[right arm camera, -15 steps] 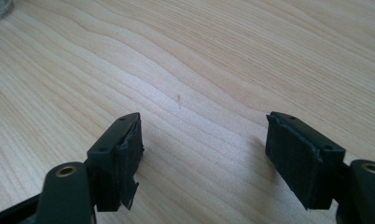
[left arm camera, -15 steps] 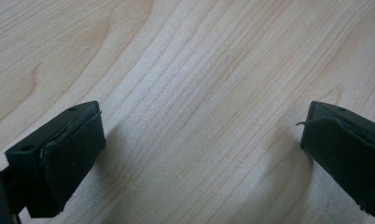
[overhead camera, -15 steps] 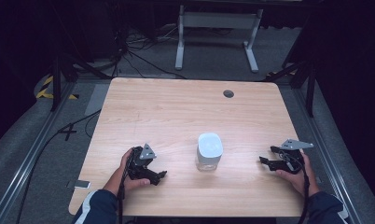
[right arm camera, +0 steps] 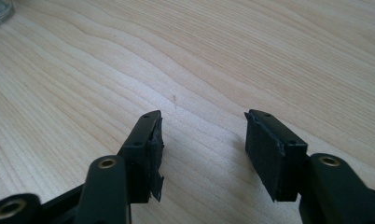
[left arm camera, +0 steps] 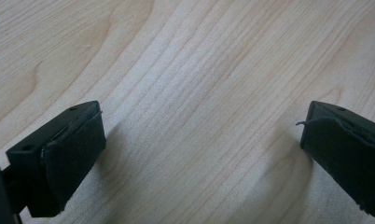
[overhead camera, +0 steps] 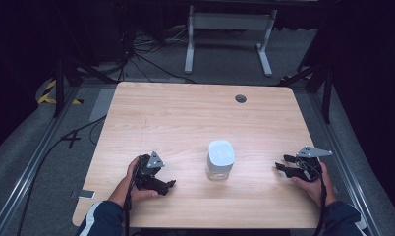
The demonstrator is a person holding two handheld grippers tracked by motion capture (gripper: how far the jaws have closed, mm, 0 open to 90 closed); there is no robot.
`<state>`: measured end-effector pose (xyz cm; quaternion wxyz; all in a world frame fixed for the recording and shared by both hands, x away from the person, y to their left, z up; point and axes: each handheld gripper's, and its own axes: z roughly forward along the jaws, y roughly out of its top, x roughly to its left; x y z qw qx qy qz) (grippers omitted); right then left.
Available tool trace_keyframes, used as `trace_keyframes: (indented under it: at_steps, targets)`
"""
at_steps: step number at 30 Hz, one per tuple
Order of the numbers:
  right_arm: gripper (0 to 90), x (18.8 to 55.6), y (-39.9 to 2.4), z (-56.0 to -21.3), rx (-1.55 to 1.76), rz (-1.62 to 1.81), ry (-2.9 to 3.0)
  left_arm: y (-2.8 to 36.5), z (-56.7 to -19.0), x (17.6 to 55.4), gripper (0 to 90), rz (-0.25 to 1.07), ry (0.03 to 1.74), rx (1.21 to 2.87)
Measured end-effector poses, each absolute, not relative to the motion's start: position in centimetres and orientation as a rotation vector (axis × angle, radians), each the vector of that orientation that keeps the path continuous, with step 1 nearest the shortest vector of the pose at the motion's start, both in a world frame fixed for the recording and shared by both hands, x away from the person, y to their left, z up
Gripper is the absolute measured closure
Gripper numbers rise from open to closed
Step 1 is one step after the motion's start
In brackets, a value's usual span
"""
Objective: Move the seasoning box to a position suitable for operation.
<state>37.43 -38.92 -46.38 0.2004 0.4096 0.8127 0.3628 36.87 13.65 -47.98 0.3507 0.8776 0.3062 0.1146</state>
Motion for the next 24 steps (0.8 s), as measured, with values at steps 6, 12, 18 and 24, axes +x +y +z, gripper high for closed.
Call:
trace_keyframes:
  at_steps: [6, 12, 18, 24]
  targets:
    - [60.7, 37.7, -38.3, -45.8, 1.096, 1.027, 2.317, 13.7, -48.0, 36.9, 0.0, 0.296, 0.792, 2.272]
    - [77.4, 37.8, -37.1, -44.0, 1.024, 1.138, 2.328, 13.7, -48.0, 36.9, 0.0, 0.296, 0.791, 2.271]
    - [90.0, 38.4, -34.4, -42.2, 0.867, 1.211, 2.394, 13.7, -48.0, 36.9, 0.0, 0.297, 0.791, 2.271]
    - [90.0, 39.0, -32.7, -41.2, 0.799, 1.266, 2.404, 13.7, -48.0, 36.9, 0.0, 0.296, 0.793, 2.272]
